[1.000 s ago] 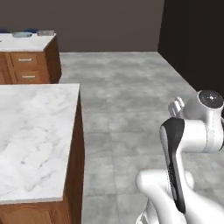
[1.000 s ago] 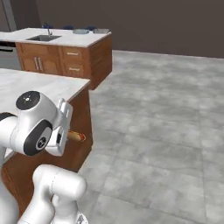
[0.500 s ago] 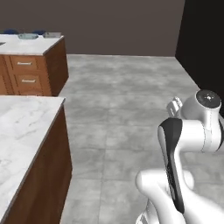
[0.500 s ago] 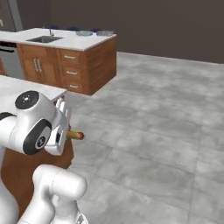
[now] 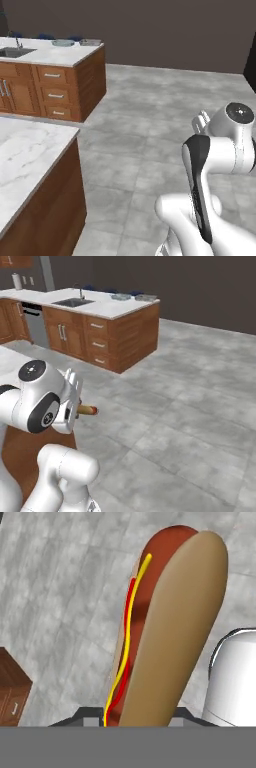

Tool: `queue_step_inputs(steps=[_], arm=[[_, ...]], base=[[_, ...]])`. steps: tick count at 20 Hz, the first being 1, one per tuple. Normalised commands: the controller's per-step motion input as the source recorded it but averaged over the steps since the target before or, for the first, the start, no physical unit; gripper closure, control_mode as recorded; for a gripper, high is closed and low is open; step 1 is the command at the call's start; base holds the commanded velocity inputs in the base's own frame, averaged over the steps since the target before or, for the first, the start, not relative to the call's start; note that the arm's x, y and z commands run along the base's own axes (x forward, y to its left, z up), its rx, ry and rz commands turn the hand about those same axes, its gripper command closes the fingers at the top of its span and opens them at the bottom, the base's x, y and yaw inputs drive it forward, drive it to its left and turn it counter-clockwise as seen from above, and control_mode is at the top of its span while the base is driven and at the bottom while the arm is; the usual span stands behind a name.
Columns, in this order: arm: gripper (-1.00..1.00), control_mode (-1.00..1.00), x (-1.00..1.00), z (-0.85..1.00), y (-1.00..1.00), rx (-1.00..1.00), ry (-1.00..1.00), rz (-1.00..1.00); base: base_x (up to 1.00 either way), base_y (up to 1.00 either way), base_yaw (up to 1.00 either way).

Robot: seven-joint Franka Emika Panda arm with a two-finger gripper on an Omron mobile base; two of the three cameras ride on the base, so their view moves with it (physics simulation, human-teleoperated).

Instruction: Place the cold items (eggplant and broccoli) from the fridge in one tupperware on the dining counter. Place the warm items (kebab skewer and hot dog) in the stove area in another tupperware.

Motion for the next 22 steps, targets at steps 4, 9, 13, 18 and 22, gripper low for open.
queue_step_inputs(steps=[4,9,13,18,22], arm=[[1.0,1.0,0.0,0.0,0.0,0.0,0.0,0.0],[1.0,1.0,0.0,0.0,0.0,0.0,0.0,0.0],[1.0,1.0,0.0,0.0,0.0,0.0,0.0,0.0],[1.0,1.0,0.0,0.0,0.0,0.0,0.0,0.0],[1.0,1.0,0.0,0.0,0.0,0.0,0.0,0.0]], base=[[1.0,-0.67,0.26],[1.0,-1.0,0.04],[1.0,-0.96,0.05],[1.0,-0.77,0.05],[1.0,-0.69,0.05]])
